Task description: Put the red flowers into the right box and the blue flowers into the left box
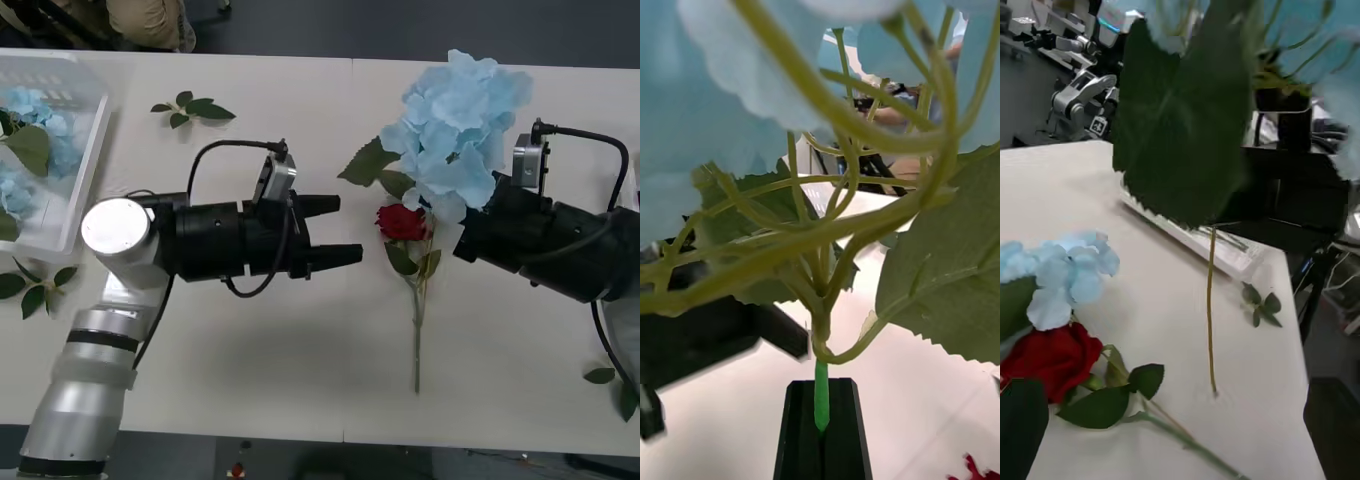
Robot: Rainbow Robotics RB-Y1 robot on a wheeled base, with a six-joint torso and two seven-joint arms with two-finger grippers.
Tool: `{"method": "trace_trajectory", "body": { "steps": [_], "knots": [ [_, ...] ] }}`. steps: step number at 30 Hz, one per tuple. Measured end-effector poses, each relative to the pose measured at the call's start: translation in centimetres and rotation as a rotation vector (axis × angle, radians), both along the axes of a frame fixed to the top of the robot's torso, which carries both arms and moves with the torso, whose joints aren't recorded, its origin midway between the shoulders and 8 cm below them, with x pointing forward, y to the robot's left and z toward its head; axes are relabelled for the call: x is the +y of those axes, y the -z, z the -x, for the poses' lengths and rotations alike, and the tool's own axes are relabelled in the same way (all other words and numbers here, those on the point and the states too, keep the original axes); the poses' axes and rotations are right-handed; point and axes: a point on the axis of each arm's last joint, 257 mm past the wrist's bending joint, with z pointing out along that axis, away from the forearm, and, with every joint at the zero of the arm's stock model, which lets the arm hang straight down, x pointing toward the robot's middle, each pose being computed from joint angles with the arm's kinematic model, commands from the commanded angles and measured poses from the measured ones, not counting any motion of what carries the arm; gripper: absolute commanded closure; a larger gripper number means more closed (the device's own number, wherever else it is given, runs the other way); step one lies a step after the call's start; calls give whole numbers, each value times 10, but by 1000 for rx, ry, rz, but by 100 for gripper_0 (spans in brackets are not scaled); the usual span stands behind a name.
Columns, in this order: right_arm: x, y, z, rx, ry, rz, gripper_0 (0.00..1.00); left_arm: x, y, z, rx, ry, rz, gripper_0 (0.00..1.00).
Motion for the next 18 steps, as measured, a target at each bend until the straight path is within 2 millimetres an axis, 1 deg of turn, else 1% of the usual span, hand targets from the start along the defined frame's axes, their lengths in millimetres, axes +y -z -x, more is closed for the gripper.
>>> {"method": "trace_trajectory", "body": {
  "steps": [3,7,11,15,16,17,18],
  "knots": [
    [15,-4,7,8,-35,-40,100,-9,14,-5,79,-14,40,0],
    [31,-3,14,19,-73,-57,100,-21,22,-7,142,-3,73,0],
    [42,-7,8,13,-61,-72,100,-35,26,-9,159,18,56,0],
    [59,-14,3,4,-62,-85,100,-48,29,-9,169,51,33,0],
    [64,-15,3,3,-66,-87,100,-51,29,-10,170,54,30,10],
    [68,-15,3,2,-69,-89,100,-53,29,-12,170,52,28,59],
    [72,-16,3,2,-72,-91,100,-55,29,-14,170,45,28,83]
  ]
}}
